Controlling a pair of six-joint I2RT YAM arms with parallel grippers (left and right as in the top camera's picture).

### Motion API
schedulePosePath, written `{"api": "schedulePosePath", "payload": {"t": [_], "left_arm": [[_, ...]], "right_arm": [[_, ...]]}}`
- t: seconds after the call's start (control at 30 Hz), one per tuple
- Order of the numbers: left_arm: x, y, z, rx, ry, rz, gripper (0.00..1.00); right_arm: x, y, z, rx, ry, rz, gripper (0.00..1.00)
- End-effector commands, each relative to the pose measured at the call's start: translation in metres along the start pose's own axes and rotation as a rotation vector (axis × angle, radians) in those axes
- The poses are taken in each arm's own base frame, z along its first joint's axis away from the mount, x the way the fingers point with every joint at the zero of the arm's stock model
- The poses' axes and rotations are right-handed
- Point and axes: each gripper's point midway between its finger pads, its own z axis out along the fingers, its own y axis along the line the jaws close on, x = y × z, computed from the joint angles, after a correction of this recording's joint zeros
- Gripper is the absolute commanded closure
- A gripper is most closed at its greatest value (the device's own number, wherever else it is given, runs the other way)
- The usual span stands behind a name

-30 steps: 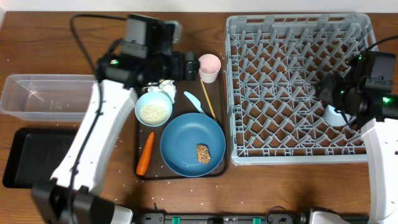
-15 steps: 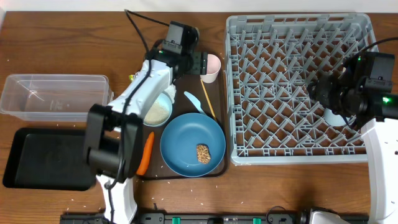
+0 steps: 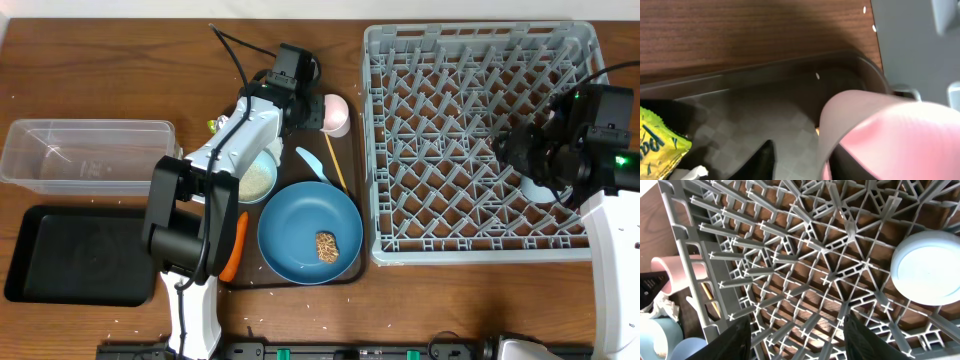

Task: Sort waste into correct bins and load items into the dishwasher rack
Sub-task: 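Grasp the pink cup with the left gripper and lift it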

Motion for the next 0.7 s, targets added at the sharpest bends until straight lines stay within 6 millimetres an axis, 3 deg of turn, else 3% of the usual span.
{"api": "schedulePosePath", "payload": {"t": [0.0,0.13,0.3,0.43,0.53,0.67], "left_arm": [[0.001,0.003,0.003,-0.010,0.006,-0.001,0.75],[-0.002,0.000,-0.007,-0.007,-0.006,0.001,0.94],[-0.016,-0.008,-0.040,0.008,-0.059,0.008,0.94],[-0.029,-0.017,-0.090,0.027,-0.122,0.014,0.94],[-0.028,-0.031,-0.131,0.098,-0.144,0.020,0.94],[-0.021,-0.064,-0.187,0.320,-0.147,0.035,0.94]], "right_arm": [[0.000,0.002,-0.002,-0.005,0.002,-0.024,0.47],[0.001,0.001,-0.002,-0.002,0.007,-0.032,0.46],[0.001,0.002,-0.002,-0.003,0.009,-0.032,0.46],[0.003,0.007,-0.002,-0.034,0.018,-0.083,0.46],[0.008,0.025,-0.003,-0.144,0.041,-0.178,0.48],[0.027,0.081,-0.020,-0.479,0.063,-0.437,0.48]]}}
